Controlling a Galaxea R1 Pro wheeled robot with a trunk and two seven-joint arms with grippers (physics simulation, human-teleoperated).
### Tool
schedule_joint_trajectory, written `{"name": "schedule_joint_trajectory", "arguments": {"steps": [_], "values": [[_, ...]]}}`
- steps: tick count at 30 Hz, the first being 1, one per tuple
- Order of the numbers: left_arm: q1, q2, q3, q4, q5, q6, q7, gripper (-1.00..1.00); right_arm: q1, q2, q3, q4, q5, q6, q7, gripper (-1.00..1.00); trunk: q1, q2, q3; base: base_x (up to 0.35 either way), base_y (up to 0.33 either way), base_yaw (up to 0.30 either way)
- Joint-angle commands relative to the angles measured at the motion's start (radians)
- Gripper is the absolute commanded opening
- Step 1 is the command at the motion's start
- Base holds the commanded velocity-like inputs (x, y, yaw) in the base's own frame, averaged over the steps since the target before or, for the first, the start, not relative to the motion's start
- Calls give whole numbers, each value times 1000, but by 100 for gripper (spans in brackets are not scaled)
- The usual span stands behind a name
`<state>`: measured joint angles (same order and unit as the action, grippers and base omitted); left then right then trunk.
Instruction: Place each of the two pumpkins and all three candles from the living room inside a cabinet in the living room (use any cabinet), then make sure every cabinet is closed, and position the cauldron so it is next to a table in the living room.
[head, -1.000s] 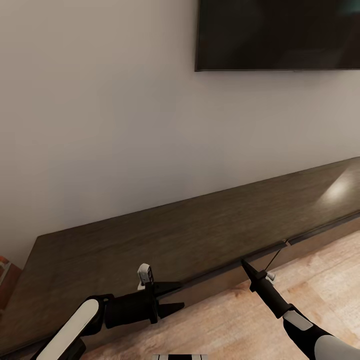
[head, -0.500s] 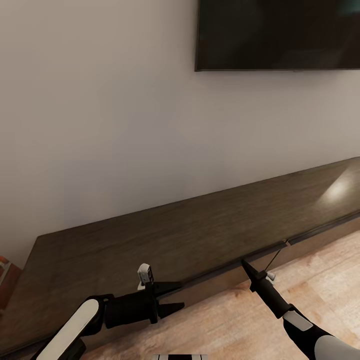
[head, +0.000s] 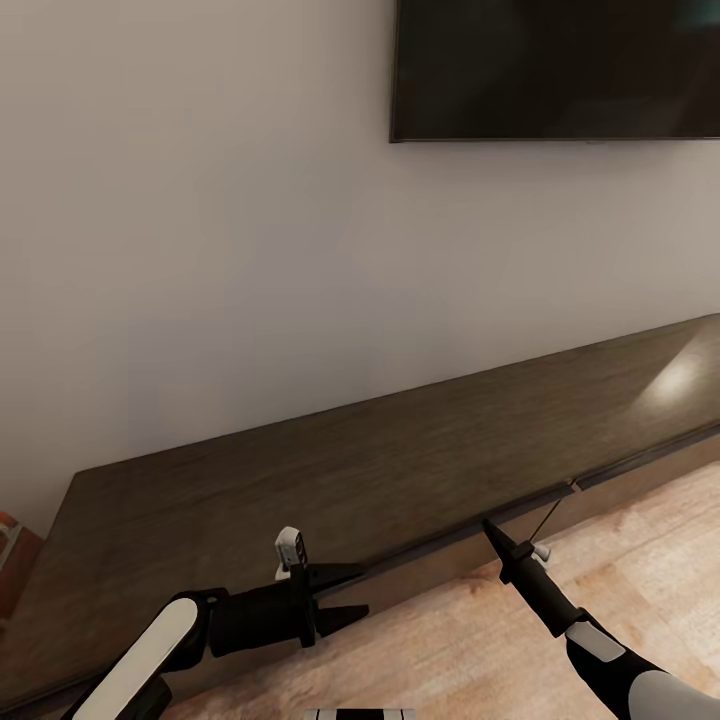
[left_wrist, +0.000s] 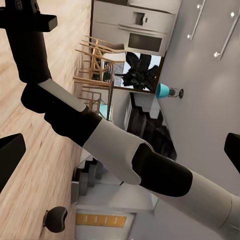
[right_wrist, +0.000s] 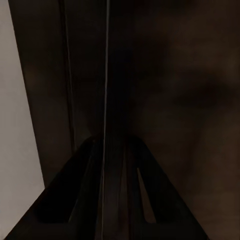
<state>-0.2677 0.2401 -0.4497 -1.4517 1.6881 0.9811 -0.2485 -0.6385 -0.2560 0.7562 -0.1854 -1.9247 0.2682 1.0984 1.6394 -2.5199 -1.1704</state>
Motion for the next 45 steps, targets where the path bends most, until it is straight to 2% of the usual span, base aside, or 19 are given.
{"name": "schedule_joint_trajectory", "arguments": {"steps": [1,12,24,45], "values": [[-1,1,-1,1,-7,0,-9,100,-1,0,0,-1,-14,16,8,-100,0,0,-1,0,0,0],[-1,1,-2,1,-7,-1,-9,100,-1,-1,0,-1,-14,17,6,-100,0,0,-1,-10,0,0],[-1,1,-3,1,-7,-1,-9,100,-1,-1,1,-1,-14,16,7,-100,0,0,-1,-258,0,0],[0,1,-3,1,-7,-1,-9,100,-1,-2,2,-2,-14,16,8,-100,0,0,-1,-90,0,0]]}}
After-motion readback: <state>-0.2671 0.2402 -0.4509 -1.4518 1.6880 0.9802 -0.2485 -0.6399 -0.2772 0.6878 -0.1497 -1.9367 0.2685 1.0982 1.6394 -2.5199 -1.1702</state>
